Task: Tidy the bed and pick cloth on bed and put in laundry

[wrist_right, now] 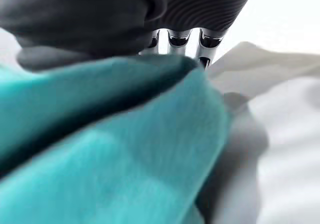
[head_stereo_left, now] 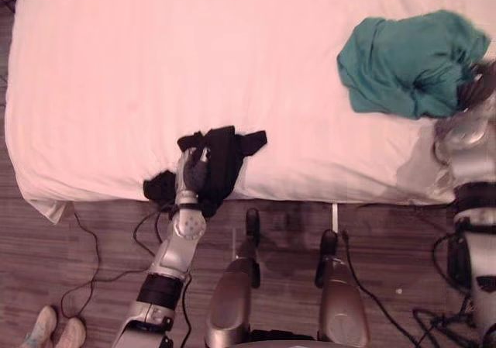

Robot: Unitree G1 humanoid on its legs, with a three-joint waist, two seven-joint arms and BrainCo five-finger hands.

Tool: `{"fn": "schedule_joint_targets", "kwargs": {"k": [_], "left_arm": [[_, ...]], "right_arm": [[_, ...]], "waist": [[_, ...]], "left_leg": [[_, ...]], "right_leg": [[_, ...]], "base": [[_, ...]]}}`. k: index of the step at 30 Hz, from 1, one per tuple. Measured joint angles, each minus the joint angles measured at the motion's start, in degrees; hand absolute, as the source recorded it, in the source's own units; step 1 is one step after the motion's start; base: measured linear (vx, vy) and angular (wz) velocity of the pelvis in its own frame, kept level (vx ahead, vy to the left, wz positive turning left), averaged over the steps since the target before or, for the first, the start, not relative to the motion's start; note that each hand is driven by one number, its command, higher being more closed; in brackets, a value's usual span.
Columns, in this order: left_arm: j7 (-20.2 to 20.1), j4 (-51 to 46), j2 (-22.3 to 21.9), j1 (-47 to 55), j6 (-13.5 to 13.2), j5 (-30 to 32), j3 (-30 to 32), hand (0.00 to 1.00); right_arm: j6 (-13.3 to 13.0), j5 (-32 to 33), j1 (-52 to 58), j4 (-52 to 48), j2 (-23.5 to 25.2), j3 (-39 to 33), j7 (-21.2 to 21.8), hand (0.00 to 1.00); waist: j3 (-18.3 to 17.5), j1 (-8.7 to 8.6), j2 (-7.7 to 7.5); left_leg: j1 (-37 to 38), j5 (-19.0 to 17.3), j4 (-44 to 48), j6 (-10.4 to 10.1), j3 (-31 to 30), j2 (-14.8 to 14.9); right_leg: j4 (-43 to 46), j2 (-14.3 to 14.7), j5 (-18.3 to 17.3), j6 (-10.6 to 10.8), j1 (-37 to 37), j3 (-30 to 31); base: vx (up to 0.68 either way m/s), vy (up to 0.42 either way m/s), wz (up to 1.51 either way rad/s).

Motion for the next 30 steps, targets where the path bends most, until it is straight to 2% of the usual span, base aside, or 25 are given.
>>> {"fn": "schedule_joint_targets", "kwargs": {"k": [1, 2, 3, 5, 6, 8, 11, 16, 18, 20, 22, 24, 26, 27, 28, 29, 30], "left_arm": [[-0.29, 0.28, 0.00, 0.98, 0.34, 0.00, 0.31, 1.00], [-1.41, 0.31, 0.01, 3.61, 1.36, -0.20, 1.54, 1.00], [-1.72, 0.52, 0.04, 5.04, 1.87, -0.56, 2.13, 1.00], [-3.70, 1.85, 0.09, 8.56, 2.96, -0.59, 3.81, 1.00], [-4.03, 2.10, 0.11, 8.89, 3.31, -0.58, 3.89, 1.00], [-5.84, 3.45, -0.29, 10.92, 4.10, -0.56, 3.86, 1.00], [-7.68, 3.70, -1.22, 12.82, 4.53, -0.54, 3.82, 1.00], [-7.90, 3.71, -2.24, 15.62, 4.71, -0.62, 4.21, 1.00], [-8.31, 3.72, -4.49, 16.85, 4.96, -1.91, 6.45, 1.00], [-8.25, 3.71, -6.15, 18.41, 4.99, -4.05, 7.87, 1.00], [-7.49, 3.67, -7.28, 20.36, 4.98, -5.99, 8.30, 1.00], [-6.50, 3.48, -8.93, 22.93, 4.92, -8.84, 8.39, 1.00], [-5.50, 3.46, -10.03, 23.90, 4.74, -10.92, 8.35, 1.00], [-5.30, 3.40, -10.59, 24.30, 4.64, -11.32, 8.43, 1.00], [-4.58, 2.64, -11.63, 24.16, 4.19, -12.85, 8.39, 1.00], [-4.17, 1.58, -12.34, 23.89, 4.14, -14.04, 8.20, 1.00], [-3.66, 1.50, -12.85, 22.77, 4.08, -15.38, 7.90, 1.00]], "right_arm": [[-0.15, 0.51, 2.12, -1.74, 1.60, -0.45, 0.04, 1.00], [-0.83, 2.18, 6.53, -5.25, 5.90, -1.35, 0.41, 1.00], [-1.08, 3.21, 9.24, -6.89, 8.55, -1.30, 0.78, 1.00], [-2.45, 6.23, 19.33, -10.92, 17.18, -1.33, 1.87, 1.00], [-2.58, 6.73, 21.55, -11.83, 18.70, -1.35, 2.28, 1.00], [-3.14, 9.16, 28.76, -14.33, 22.36, -1.50, 3.99, 1.00], [-3.52, 11.78, 34.53, -17.17, 24.39, -3.49, 5.27, 1.00], [-4.00, 17.92, 41.80, -20.79, 28.44, -5.66, 6.95, 1.00], [-5.77, 21.91, 45.54, -21.05, 30.89, -5.49, 8.80, 1.00], [-5.98, 25.87, 48.92, -21.05, 32.84, -4.86, 10.35, 1.00], [-6.22, 28.36, 52.03, -21.04, 33.77, -1.61, 11.56, 1.00], [-6.33, 29.02, 54.37, -20.51, 33.80, 3.96, 12.85, 1.00], [-6.65, 29.00, 54.33, -19.71, 33.77, 6.24, 13.62, 1.00], [-6.90, 28.99, 54.29, -19.61, 33.84, 7.22, 13.82, 1.00], [-7.66, 28.38, 53.86, -18.97, 33.89, 8.29, 13.60, 1.00], [-7.89, 27.91, 53.39, -18.51, 33.87, 8.48, 13.15, 1.00], [-8.10, 27.06, 53.22, -18.51, 33.95, 8.30, 12.15, 1.00]], "waist": [[-0.31, -0.11, -0.60], [-1.65, -0.06, -2.39], [-2.65, -0.01, -3.35], [-6.05, -0.15, -6.14], [-6.50, -0.09, -6.62], [-10.10, -0.22, -7.71], [-12.60, -0.61, -8.02], [-15.12, -1.86, -8.78], [-16.11, -1.88, -8.64], [-16.99, -1.88, -8.25], [-17.31, -2.00, -7.84], [-17.81, -1.89, -7.44], [-18.45, -1.56, -7.20], [-18.63, -1.48, -6.92], [-18.92, -1.52, -6.58], [-19.14, -1.58, -6.26], [-19.14, -1.41, -6.28]], "left_leg": [[0.58, -0.03, -0.01, -0.03, 0.51, 0.15], [1.81, -0.38, -0.04, -0.41, 1.86, 0.35], [2.48, -0.97, -0.05, -1.00, 2.67, 0.72], [4.63, -2.28, -0.07, -1.02, 4.58, 1.77], [5.42, -2.51, -0.08, -1.05, 5.05, 1.89], [6.75, -3.20, -0.36, -0.88, 6.65, 1.86], [8.54, -4.17, -0.40, -0.89, 7.40, 1.72], [9.52, -4.24, -0.39, -0.78, 7.64, 1.65], [10.01, -4.34, -0.38, -0.67, 8.24, 1.67], [10.48, -4.53, -0.39, -0.63, 8.37, 1.68], [11.31, -4.82, -0.40, -0.65, 8.53, 1.69], [11.71, -5.00, -0.40, -0.66, 8.49, 1.68], [10.32, -5.21, -0.39, -0.90, 7.45, 1.69], [9.56, -5.04, -0.37, -1.09, 6.22, 1.64], [7.26, -4.52, -0.41, -1.45, 3.08, 1.38], [4.98, -5.58, -0.38, -0.04, 4.24, 1.82], [3.42, -8.37, -0.18, 4.11, 8.31, 2.03]], "right_leg": [[-0.22, 0.07, 0.00, 0.00, 0.53, 0.19], [-0.82, 0.47, -0.11, -0.19, 1.26, 1.32], [-1.35, 0.90, -0.23, -0.39, 1.77, 1.82], [-2.22, 2.05, -0.25, -0.48, 3.27, 3.49], [-2.29, 2.16, -0.25, -0.50, 3.82, 3.92], [-3.24, 2.19, -0.22, -0.49, 4.65, 5.17], [-5.74, 2.12, 0.99, 0.06, 7.25, 6.00], [-8.42, 2.02, 2.42, 0.19, 9.46, 6.02], [-9.23, 2.04, 2.62, 0.22, 9.93, 6.34], [-10.00, 2.04, 2.66, 0.24, 10.69, 6.35], [-10.38, 2.03, 2.70, 0.33, 11.64, 6.41], [-10.91, 2.07, 2.69, 0.34, 12.21, 6.26], [-11.13, 2.05, 2.89, 0.40, 12.12, 5.34], [-11.08, 1.98, 2.88, 0.41, 12.15, 4.06], [-10.52, 1.70, 2.94, 0.33, 12.20, -0.20], [-10.12, 1.24, 2.74, 0.12, 12.69, -5.73], [-10.37, -0.01, 2.78, 0.06, 13.91, -12.03]], "base": [[0.00, -0.046, -0.30], [0.01, -0.051, -0.40], [0.01, -0.055, -0.53], [0.03, -0.051, -0.44], [0.00, -0.038, -0.36], [-0.02, -0.002, -0.30], [-0.01, 0.033, -0.16], [0.00, 0.017, -0.03], [0.00, 0.011, -0.12], [0.03, 0.006, -0.05], [0.03, 0.005, -0.04], [0.01, 0.004, -0.02], [-0.02, -0.005, 0.20], [-0.03, -0.015, 0.96], [-0.02, -0.014, 1.69], [-0.02, -0.020, 2.48], [0.01, -0.012, 3.18]]}}
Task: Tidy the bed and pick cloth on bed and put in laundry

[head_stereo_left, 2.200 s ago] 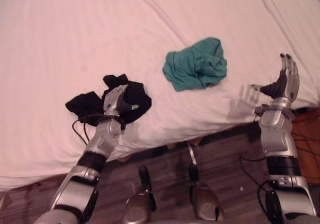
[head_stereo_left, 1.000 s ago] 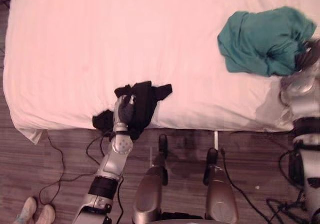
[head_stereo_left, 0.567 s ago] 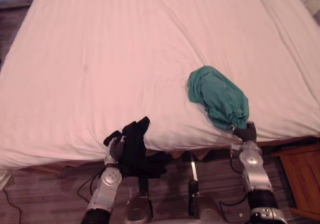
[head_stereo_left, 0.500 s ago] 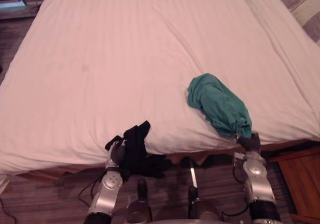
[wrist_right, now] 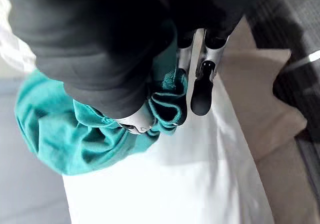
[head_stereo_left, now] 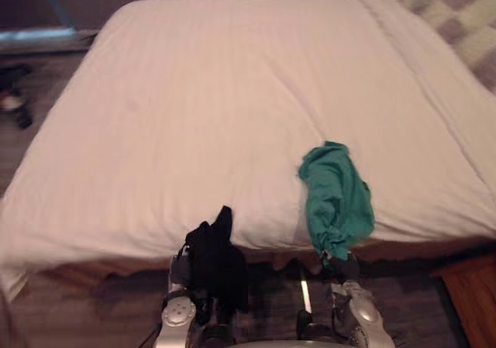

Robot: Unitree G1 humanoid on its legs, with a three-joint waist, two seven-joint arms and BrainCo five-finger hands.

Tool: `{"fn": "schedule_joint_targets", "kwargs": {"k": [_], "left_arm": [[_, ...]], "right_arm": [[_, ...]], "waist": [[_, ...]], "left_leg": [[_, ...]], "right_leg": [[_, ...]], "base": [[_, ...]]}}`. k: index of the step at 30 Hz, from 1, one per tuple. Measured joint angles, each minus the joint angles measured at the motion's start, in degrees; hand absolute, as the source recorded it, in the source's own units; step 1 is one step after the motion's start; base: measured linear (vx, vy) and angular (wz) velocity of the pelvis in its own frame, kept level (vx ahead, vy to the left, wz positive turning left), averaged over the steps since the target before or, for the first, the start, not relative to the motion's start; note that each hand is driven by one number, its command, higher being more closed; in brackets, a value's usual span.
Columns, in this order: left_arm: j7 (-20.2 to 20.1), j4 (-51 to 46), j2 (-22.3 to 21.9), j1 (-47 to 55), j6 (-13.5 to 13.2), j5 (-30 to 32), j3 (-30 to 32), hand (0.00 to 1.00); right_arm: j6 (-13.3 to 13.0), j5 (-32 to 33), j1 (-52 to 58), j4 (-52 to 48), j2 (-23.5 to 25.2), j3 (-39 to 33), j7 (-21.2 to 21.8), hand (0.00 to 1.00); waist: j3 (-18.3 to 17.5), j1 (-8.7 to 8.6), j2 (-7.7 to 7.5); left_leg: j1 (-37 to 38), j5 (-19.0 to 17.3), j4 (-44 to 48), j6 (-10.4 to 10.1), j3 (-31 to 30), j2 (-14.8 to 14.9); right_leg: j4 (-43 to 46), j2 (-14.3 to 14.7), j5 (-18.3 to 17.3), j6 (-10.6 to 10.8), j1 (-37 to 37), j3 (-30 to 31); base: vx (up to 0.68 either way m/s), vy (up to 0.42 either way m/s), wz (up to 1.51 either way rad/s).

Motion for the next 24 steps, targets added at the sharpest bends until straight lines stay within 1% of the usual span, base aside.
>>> {"fn": "schedule_joint_targets", "kwargs": {"k": [1, 2, 3, 4, 5, 6, 7, 8, 9, 10, 11, 12, 13, 14, 15, 16, 17, 18, 19, 20, 21, 22, 23, 24], "left_arm": [[0.31, 0.36, -0.53, -1.45, -0.64, -2.15, -0.14, 1.00], [0.33, 0.51, -0.56, -1.84, -1.10, -2.89, -0.14, 1.00], [0.33, 0.56, -0.57, -1.79, -1.11, -3.36, -0.26, 1.00], [0.32, 0.66, -0.31, -1.33, -1.15, -4.57, -0.15, 1.00], [0.29, 0.62, -0.27, -1.02, -1.28, -5.78, -0.17, 1.00], [0.22, 0.46, -0.23, -0.74, -1.58, -6.97, -0.25, 1.00], [0.05, 0.14, -0.27, -0.28, -2.22, -8.74, -0.19, 1.00], [-0.04, -0.38, -0.39, 0.51, -2.30, -10.96, 0.42, 1.00], [-0.06, -0.41, -0.21, 1.23, -2.33, -12.15, 0.84, 1.00], [-0.11, -0.30, -0.21, 2.10, -2.31, -13.35, 1.48, 1.00], [-0.12, -0.19, -0.35, 3.35, -2.22, -14.37, 2.37, 1.00], [-0.25, -0.20, -0.35, 4.05, -2.17, -14.57, 2.34, 1.00], [-0.29, -0.26, -0.15, 4.15, -2.15, -15.01, 2.27, 1.00], [-0.26, -0.23, -0.01, 4.17, -2.13, -15.68, 2.24, 1.00], [-0.14, -0.09, 1.21, 3.63, -2.06, -16.96, 2.08, 1.00], [-0.13, -0.03, 1.65, 3.43, -2.05, -17.84, 1.91, 1.00], [-0.15, 0.02, 2.05, 3.29, -2.06, -18.24, 1.07, 1.00], [-0.18, 0.33, 2.19, 3.34, -2.11, -18.24, 0.05, 1.00], [-0.20, 1.12, 2.14, 2.98, -2.14, -18.22, -0.55, 1.00], [-0.22, 2.67, 2.11, 2.12, -2.10, -18.21, -1.16, 1.00], [-0.21, 3.31, 2.11, 2.11, -2.09, -18.19, -1.42, 1.00], [-0.22, 3.71, 2.14, 2.90, -2.06, -18.20, -2.32, 1.00], [-0.23, 3.74, 2.30, 3.58, -2.04, -18.20, -2.75, 1.00], [-0.23, 3.80, 2.36, 3.87, -2.02, -18.20, -2.81, 1.00]], "right_arm": [[-0.29, -2.30, -1.00, 0.88, -1.00, -0.41, -1.85, 1.00], [-0.25, -3.50, -2.61, 2.27, -2.05, -0.69, -2.75, 1.00], [-0.05, -4.10, -3.25, 2.41, -3.05, -0.92, -3.55, 1.00], [0.06, -5.95, -3.90, 2.87, -4.35, -0.99, -4.80, 1.00], [0.12, -7.72, -3.74, 2.88, -5.55, -1.16, -5.99, 1.00], [0.16, -8.58, -3.87, 2.89, -6.20, -1.21, -6.52, 1.00], [0.37, -10.13, -4.54, 2.92, -6.53, -1.29, -7.40, 1.00], [1.24, -11.56, -5.45, 3.45, -6.31, -1.10, -7.43, 1.00], [1.68, -12.39, -6.21, 3.57, -5.86, -1.10, -7.40, 1.00], [2.34, -13.07, -6.98, 3.57, -5.26, -1.17, -7.41, 1.00], [2.57, -14.08, -6.86, 4.21, -4.47, -1.19, -7.41, 1.00], [2.86, -14.36, -6.23, 4.49, -3.66, -1.19, -7.38, 1.00], [3.15, -14.39, -5.64, 4.52, -2.96, -1.19, -7.35, 1.00], [3.50, -14.41, -4.97, 4.49, -2.11, -1.21, -7.29, 1.00], [3.62, -14.38, -4.04, 4.12, -0.26, -1.02, -7.13, 1.00], [3.61, -14.26, -3.45, 4.11, 0.34, -0.58, -7.10, 1.00], [3.57, -14.24, -2.57, 4.12, 1.10, -0.62, -7.16, 1.00], [3.48, -14.22, -1.66, 4.10, 1.14, -0.68, -7.21, 1.00], [3.45, -14.16, -0.95, 3.94, 1.08, -0.88, -7.35, 1.00], [3.45, -13.68, 0.21, 3.46, 1.02, -1.11, -7.75, 1.00], [3.45, -13.55, 0.85, 3.17, 1.03, -1.15, -8.03, 1.00], [3.45, -12.94, 1.95, 2.37, 1.31, -1.14, -8.31, 1.00], [3.57, -12.19, 2.39, 2.64, 1.57, -1.13, -8.39, 1.00], [3.65, -11.96, 2.65, 2.84, 1.87, -1.13, -8.40, 1.00]], "waist": [[0.05, 0.39, -0.75], [-0.06, 0.94, -0.40], [-0.23, 1.18, 0.66], [-0.59, 1.14, 1.55], [-1.09, 1.11, 1.72], [-1.50, 1.18, 2.21], [-1.94, 1.10, 2.83], [-1.89, 1.84, 2.25], [-2.00, 2.12, 2.06], [-2.02, 2.68, 1.76], [-2.02, 2.78, 1.23], [-1.87, 2.79, 0.62], [-1.63, 2.30, 0.27], [-1.63, 1.34, -0.26], [-1.70, 0.40, -1.04], [-1.65, -0.29, -1.37], [-1.26, -1.15, -1.98], [-1.09, -2.01, -2.01], [-0.96, -2.40, -1.72], [-0.42, -2.76, -0.87], [-0.26, -3.08, -0.49], [-0.07, -3.54, -0.25], [0.17, -3.08, -0.73], [0.24, -2.99, -0.89]], "left_leg": [[-1.81, -2.71, 3.41, 4.27, 12.99, 1.01], [-2.85, -3.23, 7.49, 5.30, 23.49, 3.13], [-2.56, -4.72, 10.90, 7.26, 33.06, 5.42], [-1.31, -5.00, 13.75, 7.84, 42.62, 7.89], [-0.07, -5.91, 16.82, 9.07, 50.15, 9.05], [0.17, -6.50, 18.62, 8.71, 53.22, 9.81], [-0.61, -7.40, 20.74, 8.86, 54.72, 10.16], [-2.47, -8.24, 20.80, 9.16, 51.54, 8.05], [-3.21, -8.40, 20.40, 9.41, 49.94, 6.93], [-3.99, -8.73, 20.08, 9.71, 47.98, 5.44], [-4.34, -9.20, 19.63, 9.94, 44.42, 3.05], [-4.46, -9.48, 19.40, 10.31, 40.26, 0.81], [-4.46, -9.60, 19.34, 10.52, 36.98, -0.52], [-4.81, -9.55, 19.19, 10.51, 33.30, -1.71], [-4.94, -8.72, 17.47, 10.25, 27.91, -3.98], [-4.25, -7.81, 15.63, 9.89, 24.59, -5.88], [-1.62, -6.28, 11.93, 8.86, 19.50, -9.52], [0.27, -5.46, 9.79, 8.08, 15.86, -11.71], [1.04, -5.26, 9.02, 7.76, 13.74, -12.49], [2.71, -5.21, 7.79, 7.68, 11.65, -13.13], [3.09, -5.22, 7.34, 7.67, 11.05, -13.28], [4.79, -5.16, 6.21, 7.60, 9.95, -14.22], [6.06, -4.81, 5.88, 7.93, 9.22, -15.26], [6.84, -4.67, 5.79, 8.15, 8.92, -15.62]], "right_leg": [[-0.01, -3.10, -0.31, 0.03, 1.78, -7.18], [0.50, -3.92, -0.93, 0.54, 2.94, -11.25], [1.08, -3.73, -1.47, 1.18, 4.33, -15.14], [1.82, -4.21, -2.48, 2.07, 7.54, -21.49], [2.32, -4.96, -2.70, 2.42, 10.37, -28.27], [2.76, -5.08, -2.75, 2.49, 11.55, -31.58], [3.66, -5.53, -3.32, 3.32, 13.55, -37.06], [5.13, -6.69, -3.60, 3.76, 14.50, -40.66], [6.43, -7.38, -3.55, 3.72, 14.71, -42.10], [9.55, -9.09, -3.58, 3.73, 14.95, -43.88], [17.48, -13.10, -3.39, 3.12, 15.41, -45.67], [26.46, -17.14, -2.78, -4.40, 15.38, -45.04], [32.01, -18.77, -1.56, -10.49, 14.74, -42.31], [37.19, -18.44, -4.34, -11.30, 11.71, -34.67], [41.91, -13.37, -8.87, -7.40, 3.76, -18.48], [42.56, -10.48, -10.99, -5.72, 0.39, -12.01], [41.76, -7.36, -14.00, -5.44, -3.17, -4.57], [39.64, -4.65, -16.15, -5.08, -6.18, 1.41], [37.33, -2.36, -17.13, -4.19, -7.86, 5.85], [32.47, 1.09, -17.95, -2.64, -10.08, 12.26], [29.93, 2.15, -17.83, -1.72, -10.66, 14.36], [21.64, 3.40, -15.51, 0.52, -10.86, 18.49], [15.94, 2.40, -9.88, -0.41, -10.80, 18.87], [15.08, 1.96, -7.26, -0.60, -10.69, 18.31]], "base": [[0.05, 0.076, 3.06], [0.06, 0.104, 2.69], [0.10, 0.162, 2.36], [0.14, 0.155, 2.85], [0.17, 0.186, 2.87], [0.21, 0.221, 2.81], [0.22, 0.226, 2.26], [0.25, 0.260, 1.95], [0.19, 0.206, 1.36], [0.17, 0.206, 1.32], [0.19, 0.213, 1.65], [0.20, 0.206, 1.77], [0.22, 0.166, 1.78], [0.20, 0.086, 2.22], [0.18, 0.047, 2.33], [0.21, 0.009, 2.68], [0.18, 0.009, 2.45], [0.16, 0.016, 2.34], [0.15, 0.003, 2.14], [0.13, -0.005, 1.64], [0.18, -0.020, 1.88], [0.17, -0.018, 1.47], [0.19, -0.014, 1.25], [0.21, -0.010, 0.65]]}}
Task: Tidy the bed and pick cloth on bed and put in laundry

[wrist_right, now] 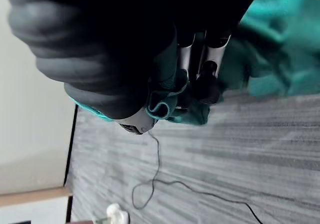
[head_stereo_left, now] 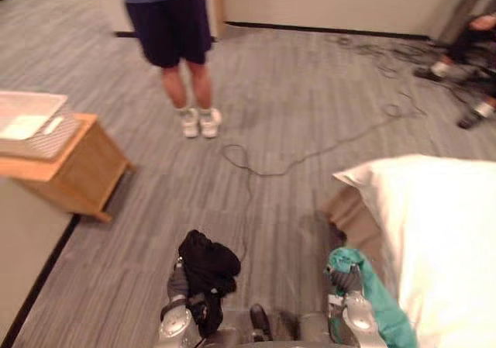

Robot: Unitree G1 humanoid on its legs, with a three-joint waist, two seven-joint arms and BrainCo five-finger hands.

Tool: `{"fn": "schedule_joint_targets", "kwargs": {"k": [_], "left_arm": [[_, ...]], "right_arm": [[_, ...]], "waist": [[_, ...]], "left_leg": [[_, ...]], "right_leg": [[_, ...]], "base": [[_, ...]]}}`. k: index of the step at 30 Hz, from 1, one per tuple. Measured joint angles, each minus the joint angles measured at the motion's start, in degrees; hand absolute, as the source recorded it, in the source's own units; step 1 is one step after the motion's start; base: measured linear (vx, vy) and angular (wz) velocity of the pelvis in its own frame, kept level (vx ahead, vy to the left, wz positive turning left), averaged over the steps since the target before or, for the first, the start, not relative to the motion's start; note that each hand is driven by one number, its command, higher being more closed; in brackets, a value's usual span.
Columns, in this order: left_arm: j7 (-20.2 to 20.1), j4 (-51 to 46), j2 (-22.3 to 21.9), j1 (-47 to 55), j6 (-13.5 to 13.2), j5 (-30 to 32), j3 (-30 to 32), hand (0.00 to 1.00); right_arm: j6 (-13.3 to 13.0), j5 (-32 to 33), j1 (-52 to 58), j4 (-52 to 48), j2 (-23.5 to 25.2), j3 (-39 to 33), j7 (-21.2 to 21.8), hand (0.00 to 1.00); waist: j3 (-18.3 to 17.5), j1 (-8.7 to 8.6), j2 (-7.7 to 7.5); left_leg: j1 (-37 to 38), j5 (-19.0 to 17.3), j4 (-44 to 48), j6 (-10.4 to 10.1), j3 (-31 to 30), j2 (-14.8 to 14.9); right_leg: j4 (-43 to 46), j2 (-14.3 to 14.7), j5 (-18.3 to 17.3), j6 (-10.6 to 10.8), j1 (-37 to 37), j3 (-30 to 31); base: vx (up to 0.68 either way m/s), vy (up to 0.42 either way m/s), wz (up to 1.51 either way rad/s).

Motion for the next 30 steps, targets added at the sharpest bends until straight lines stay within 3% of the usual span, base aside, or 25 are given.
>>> {"fn": "schedule_joint_targets", "kwargs": {"k": [1, 2, 3, 10, 16, 17, 19, 20, 23, 24, 26, 27, 30], "left_arm": [[-0.02, 0.16, 0.01, 0.45, 0.00, 0.02, -0.02, 1.00], [-0.02, 0.16, -0.10, 0.58, 0.00, 0.03, -0.02, 1.00], [-2.43, 3.98, -2.69, -0.67, 0.01, 0.00, -5.78, 1.00], [-2.42, 4.56, -2.58, -0.81, 0.01, 0.44, -5.63, 1.00], [-2.46, 8.82, -2.38, -2.32, 0.48, 3.63, -3.82, 1.00], [-2.46, 9.50, -1.71, -3.12, 0.62, 4.80, -3.29, 1.00], [-2.55, 9.48, -1.84, -3.70, 0.93, 5.68, -2.18, 1.00], [-2.56, 9.56, -1.85, -4.08, 0.97, 6.52, -1.21, 1.00], [-2.56, 9.37, -1.60, -4.78, 0.99, 6.69, 0.10, 1.00], [-2.56, 9.36, -1.57, -4.59, 0.99, 6.70, 0.11, 1.00], [-2.70, 9.10, -1.61, -4.66, 0.98, 6.75, 0.14, 1.00], [-3.07, 8.87, -1.66, -4.65, 0.98, 6.80, 0.18, 1.00], [-3.67, 8.37, -2.17, -4.49, 0.98, 6.83, 0.45, 1.00]], "right_arm": [[0.01, 0.04, 0.04, 0.18, 0.02, 0.00, -0.28, 1.00], [0.00, 0.07, -0.12, 0.18, 0.04, 0.12, -0.42, 1.00], [-0.03, 0.10, 3.96, 2.39, 0.90, -0.05, 0.18, 1.00], [-0.03, 0.11, 3.95, 2.70, 0.90, -0.60, 0.24, 1.00], [0.08, 0.13, 3.45, 6.60, 0.89, -5.79, 0.39, 1.00], [0.05, 0.24, 3.37, 6.57, 0.70, -6.18, 0.39, 1.00], [0.01, 0.50, 2.77, 6.37, -0.39, -6.25, 0.31, 1.00], [-0.05, 0.53, 2.34, 5.91, -1.44, -6.17, 0.21, 1.00], [0.01, 0.52, 1.07, 5.91, -2.72, -6.20, 0.19, 1.00], [0.01, 0.54, -0.73, 5.89, -3.75, -6.32, 0.19, 1.00], [0.01, 0.57, -2.65, 5.88, -4.92, -6.40, 0.19, 1.00], [0.01, 0.56, -3.74, 5.85, -5.41, -6.43, 0.16, 1.00], [0.04, 0.35, -5.58, 5.84, -6.27, -6.44, 0.13, 1.00]], "waist": [[-0.07, 0.85, 0.03], [-0.14, 1.61, 0.15], [-1.57, 4.30, -0.72], [-1.56, 4.27, -0.68], [-1.51, 4.09, -0.64], [-1.27, 3.87, -0.77], [0.13, 3.97, 0.58], [1.56, 4.24, 1.78], [2.41, 4.32, 1.54], [2.50, 4.22, 1.67], [2.68, 4.22, 1.72], [2.88, 4.23, 1.36], [3.02, 4.55, 1.54]], "left_leg": [[1.08, 0.19, -0.05, 0.31, -0.37, -0.26], [1.21, 0.18, -0.05, 0.28, -0.24, 0.09], [3.47, 0.47, -2.23, -4.96, 0.10, 6.00], [3.62, 0.44, -2.22, -5.00, 0.53, 6.17], [5.33, -0.21, -2.04, -5.95, 0.73, 6.62], [3.34, -3.43, 1.93, -8.04, 0.89, 7.47], [1.49, -7.91, 9.65, -8.94, 2.73, 10.46], [-0.32, -11.74, 19.41, -10.40, 3.79, 13.66], [-9.82, -10.72, 37.41, -11.60, 3.91, 18.19], [-12.91, -10.81, 37.96, -11.77, 4.36, 19.42], [-14.69, -10.33, 32.70, -12.37, 5.75, 20.17], [-14.77, -8.84, 24.79, -13.92, 7.05, 19.85], [-14.55, -4.54, 12.00, -15.14, 8.66, 19.44]], "right_leg": [[-1.79, -0.04, 3.46, -0.36, 0.57, -0.43], [-3.94, 0.29, 4.56, -0.75, 1.42, -0.65], [-21.90, 6.44, 12.39, -5.44, 11.02, -3.67], [-21.98, 6.59, 12.39, -5.46, 11.09, -3.37], [-22.85, 6.98, 12.39, -5.83, 13.32, -3.57], [-22.30, 7.19, 11.46, -6.50, 13.44, -4.44], [-17.89, 7.67, 7.94, -6.71, 13.46, -6.90], [-14.92, 7.98, 5.18, -8.24, 14.46, -7.55], [-15.07, 7.14, 4.03, -9.48, 14.66, -7.94], [-15.92, 6.09, 3.95, -9.49, 14.74, -7.94], [-17.06, 4.68, 3.84, -9.30, 15.32, -7.90], [-17.08, 3.27, 3.14, -8.14, 15.40, -7.94], [-17.83, 2.33, 1.54, -5.69, 16.49, -8.15]], "base": [[0.19, -0.005, 0.29], [0.16, -0.006, 0.17], [0.06, 0.000, 0.01], [0.00, 0.000, -0.02], [-0.01, -0.010, -0.01], [-0.05, -0.075, 0.02], [0.00, -0.089, -0.05], [0.05, -0.048, -0.05], [0.01, -0.026, 0.14], [0.06, -0.017, -0.06], [0.20, 0.062, 0.00], [0.26, 0.101, 0.10], [0.33, 0.142, 0.12]]}}
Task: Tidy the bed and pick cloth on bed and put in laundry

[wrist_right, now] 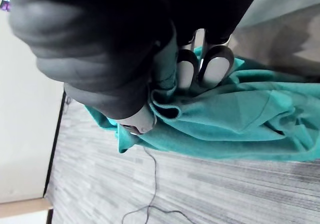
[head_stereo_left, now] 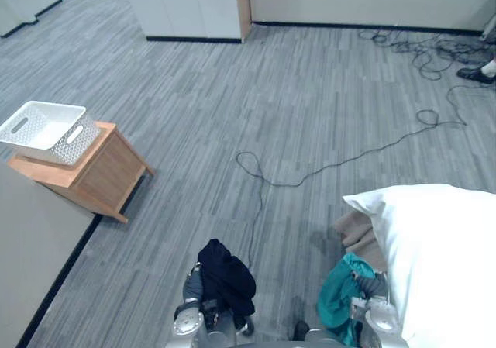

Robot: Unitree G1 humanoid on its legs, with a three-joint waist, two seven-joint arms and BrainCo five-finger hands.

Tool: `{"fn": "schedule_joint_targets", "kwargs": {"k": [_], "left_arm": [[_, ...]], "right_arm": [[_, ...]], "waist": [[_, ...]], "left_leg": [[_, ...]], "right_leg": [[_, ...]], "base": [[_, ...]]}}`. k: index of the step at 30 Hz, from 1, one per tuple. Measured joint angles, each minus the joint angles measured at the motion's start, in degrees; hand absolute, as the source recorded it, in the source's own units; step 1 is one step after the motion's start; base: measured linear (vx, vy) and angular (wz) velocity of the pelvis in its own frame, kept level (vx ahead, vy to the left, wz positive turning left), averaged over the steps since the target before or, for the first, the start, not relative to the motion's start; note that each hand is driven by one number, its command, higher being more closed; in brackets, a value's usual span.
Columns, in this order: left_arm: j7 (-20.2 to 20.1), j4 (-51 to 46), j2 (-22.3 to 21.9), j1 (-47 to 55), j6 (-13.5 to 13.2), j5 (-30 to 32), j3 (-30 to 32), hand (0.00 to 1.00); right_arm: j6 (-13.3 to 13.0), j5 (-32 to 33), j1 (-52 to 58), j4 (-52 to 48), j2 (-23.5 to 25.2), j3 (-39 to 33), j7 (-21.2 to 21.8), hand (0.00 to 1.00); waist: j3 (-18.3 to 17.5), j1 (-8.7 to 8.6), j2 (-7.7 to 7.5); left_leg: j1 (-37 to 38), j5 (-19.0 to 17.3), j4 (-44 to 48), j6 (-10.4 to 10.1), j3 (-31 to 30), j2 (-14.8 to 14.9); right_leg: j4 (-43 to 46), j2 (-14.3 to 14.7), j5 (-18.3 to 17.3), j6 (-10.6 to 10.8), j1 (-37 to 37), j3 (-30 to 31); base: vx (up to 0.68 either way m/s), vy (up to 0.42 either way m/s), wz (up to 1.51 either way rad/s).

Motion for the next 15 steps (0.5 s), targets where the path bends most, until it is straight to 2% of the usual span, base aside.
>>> {"fn": "schedule_joint_targets", "kwargs": {"k": [1, 3, 4, 5, 6, 7, 8, 10, 11, 12, 13, 14, 15], "left_arm": [[0.00, -0.03, -0.38, 0.13, 0.01, 0.01, 0.52, 1.00], [-0.14, -0.04, -0.19, 0.72, 0.07, 0.05, 0.55, 1.00], [-0.08, -0.15, -0.05, 1.14, 0.09, 0.19, 0.57, 1.00], [0.01, -0.36, 0.45, 0.90, 0.17, 0.38, 0.53, 1.00], [0.03, -0.73, 1.20, 0.87, 0.22, 0.39, 0.47, 1.00], [0.16, -0.79, 2.16, 0.11, 0.34, 0.39, -0.48, 1.00], [0.39, -1.37, 3.23, -0.08, 0.36, 0.39, -0.49, 1.00], [1.12, -2.43, 4.25, -0.80, 0.26, 0.38, -0.45, 1.00], [1.59, -3.03, 4.86, -2.06, 0.02, 0.37, -0.51, 1.00], [1.57, -2.94, 4.90, -3.22, 0.03, 0.37, -0.57, 1.00], [1.58, -2.77, 4.89, -4.49, 0.03, 0.38, -0.56, 1.00], [1.62, -2.38, 4.85, -5.54, 0.02, 0.38, -0.49, 1.00], [1.78, -2.06, 4.89, -5.58, 0.02, 0.45, -0.51, 1.00]], "right_arm": [[0.07, -0.40, -0.62, 0.00, -0.28, 0.07, 0.06, 1.00], [0.04, -0.80, -0.09, -0.06, -0.02, 0.11, 0.14, 1.00], [0.04, -1.10, 0.38, -0.38, -0.12, 0.14, 0.27, 1.00], [0.05, -1.48, -0.15, -0.74, 0.28, 0.34, 0.58, 1.00], [0.09, -1.68, -0.33, -0.71, 0.92, 0.37, 0.82, 1.00], [0.14, -2.13, -0.54, -0.71, 1.51, 0.48, 1.12, 1.00], [0.14, -2.68, -0.58, -0.86, 1.72, 0.69, 1.26, 1.00], [0.13, -2.69, -0.58, -1.76, 1.86, 0.78, 1.35, 1.00], [-0.07, -2.69, -1.32, -3.30, 1.78, 0.68, 1.37, 1.00], [-0.10, -2.69, -1.59, -4.12, 1.68, 0.51, 1.31, 1.00], [-0.20, -2.69, -2.02, -4.53, 1.69, 0.22, 1.27, 1.00], [-0.16, -2.69, -2.30, -4.53, 1.69, 0.12, 1.22, 1.00], [0.01, -2.82, -2.91, -4.82, 1.77, 0.42, 1.31, 1.00]], "waist": [[0.10, 0.28, 0.13], [-0.07, 1.08, -1.37], [0.79, 1.37, -2.98], [1.80, 0.38, -4.70], [2.30, -0.51, -5.33], [3.44, -1.62, -5.64], [4.16, -1.95, -5.19], [4.52, -1.95, -4.50], [4.50, -2.06, -4.09], [4.54, -2.28, -3.88], [4.66, -2.50, -3.72], [4.57, -2.40, -3.88], [4.33, -2.32, -4.26]], "left_leg": [[0.18, 0.89, -1.61, 0.76, -0.24, 0.45], [1.75, 1.79, 1.75, 4.76, -0.60, -0.76], [4.09, 2.24, 2.77, 8.11, -0.51, -2.86], [6.82, 0.19, 1.94, 8.74, -1.26, -5.52], [8.53, -0.52, 0.93, 8.55, -2.08, -6.71], [11.78, -0.79, -0.36, 8.79, -3.91, -7.46], [15.67, -0.82, -1.99, 8.71, -5.23, -7.45], [19.65, -1.30, -4.58, 7.95, -8.27, -7.41], [21.59, -1.97, -6.44, 6.89, -10.91, -6.88], [21.63, -2.44, -6.43, 6.12, -11.83, -6.50], [22.12, -3.01, -6.57, 5.21, -13.04, -6.17], [23.91, -3.99, -7.42, 3.68, -14.37, -5.91], [28.00, -6.17, -8.40, 1.08, -15.50, -5.11]], "right_leg": [[-0.44, -0.12, -1.29, 1.41, 1.59, -0.05], [4.70, -2.77, -5.20, 5.34, 3.12, -1.01], [20.53, -6.92, -8.48, 7.90, -1.64, -1.36], [39.55, -11.46, -4.29, 6.35, -9.42, -1.35], [48.70, -13.32, -0.81, 4.75, -13.47, -0.68], [56.46, -14.15, -1.44, 4.57, -17.21, -0.95], [56.03, -14.29, -3.00, 4.33, -18.90, -3.21], [49.40, -13.70, -4.58, 3.95, -20.50, -6.55], [34.84, -11.66, -4.37, 3.33, -22.96, -8.29], [25.86, -10.64, -2.80, 3.32, -23.64, -8.08], [16.14, -10.01, 0.32, 3.38, -23.99, -7.35], [6.82, -10.02, 4.97, 4.77, -25.20, -3.77], [4.59, -10.26, 7.24, 6.94, -26.22, 1.41]], "base": [[0.51, 0.248, 0.02], [0.56, 0.251, -0.09], [0.54, 0.202, 0.10], [0.62, 0.221, 0.35], [0.62, 0.224, 0.78], [0.69, 0.174, 0.86], [0.61, 0.102, 0.79], [0.60, -0.033, 0.69], [0.57, -0.122, 0.95], [0.44, -0.132, 1.15], [0.47, -0.190, 1.10], [0.77, -0.378, 1.16], [0.79, -0.434, 0.94]]}}
